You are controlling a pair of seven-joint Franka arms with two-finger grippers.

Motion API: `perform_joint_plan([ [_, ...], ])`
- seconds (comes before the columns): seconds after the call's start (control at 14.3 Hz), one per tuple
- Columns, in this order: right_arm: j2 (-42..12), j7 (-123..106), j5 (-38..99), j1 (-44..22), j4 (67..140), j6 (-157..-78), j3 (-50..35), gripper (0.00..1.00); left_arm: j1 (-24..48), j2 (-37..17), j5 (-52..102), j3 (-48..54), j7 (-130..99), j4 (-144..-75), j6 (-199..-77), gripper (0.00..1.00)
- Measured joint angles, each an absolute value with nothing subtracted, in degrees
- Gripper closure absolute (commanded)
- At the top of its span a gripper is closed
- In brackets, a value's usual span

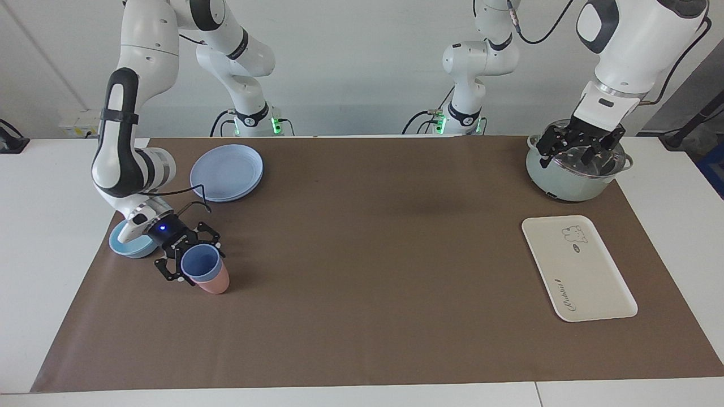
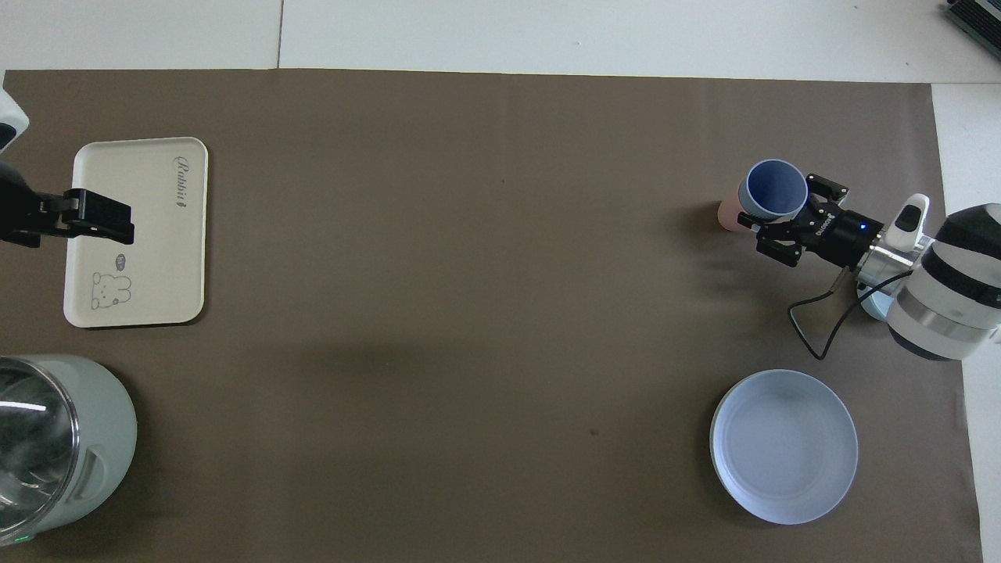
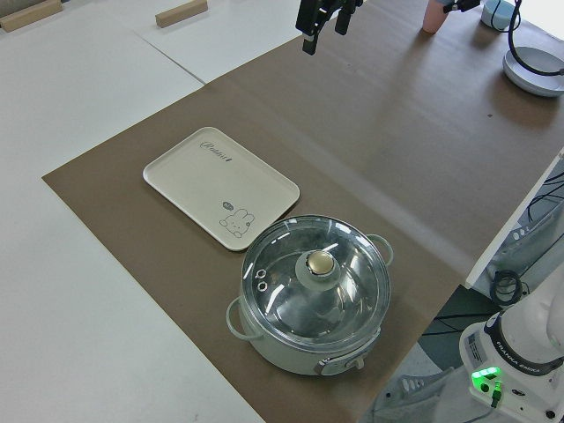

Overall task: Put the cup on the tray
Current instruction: 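Lift the cups with the right gripper while the left gripper reaches over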

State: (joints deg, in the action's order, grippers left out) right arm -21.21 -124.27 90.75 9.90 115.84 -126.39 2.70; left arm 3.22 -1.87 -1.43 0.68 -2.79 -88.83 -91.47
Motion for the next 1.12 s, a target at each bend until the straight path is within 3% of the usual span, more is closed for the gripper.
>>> perform_joint_plan([
  [0.28, -20.8, -124.3, 90.6, 9.2, 115.0, -128.3, 2.7, 1.0, 3.4, -1.9, -1.4, 1.4, -2.9, -88.8, -91.5, 0.0],
  [0.49, -17.6, -118.4, 85.3, 5.7, 114.2, -133.5, 2.6, 1.0, 3.6, -1.8, -1.4, 1.7, -2.9, -88.8, -91.5, 0.0],
  [0.91, -8.2, -88.9, 56.4, 0.0, 112.9, -136.1, 2.5, 1.0, 3.6, -1.5, -0.8, 1.8, -2.8, -90.0, -90.9, 0.0],
  [1.12, -5.9, -71.7, 41.0, -4.6, 111.2, -136.0, 2.2, 1.0, 5.2, -1.4, 7.3, 2.1, -2.9, -90.4, -91.3, 0.02],
])
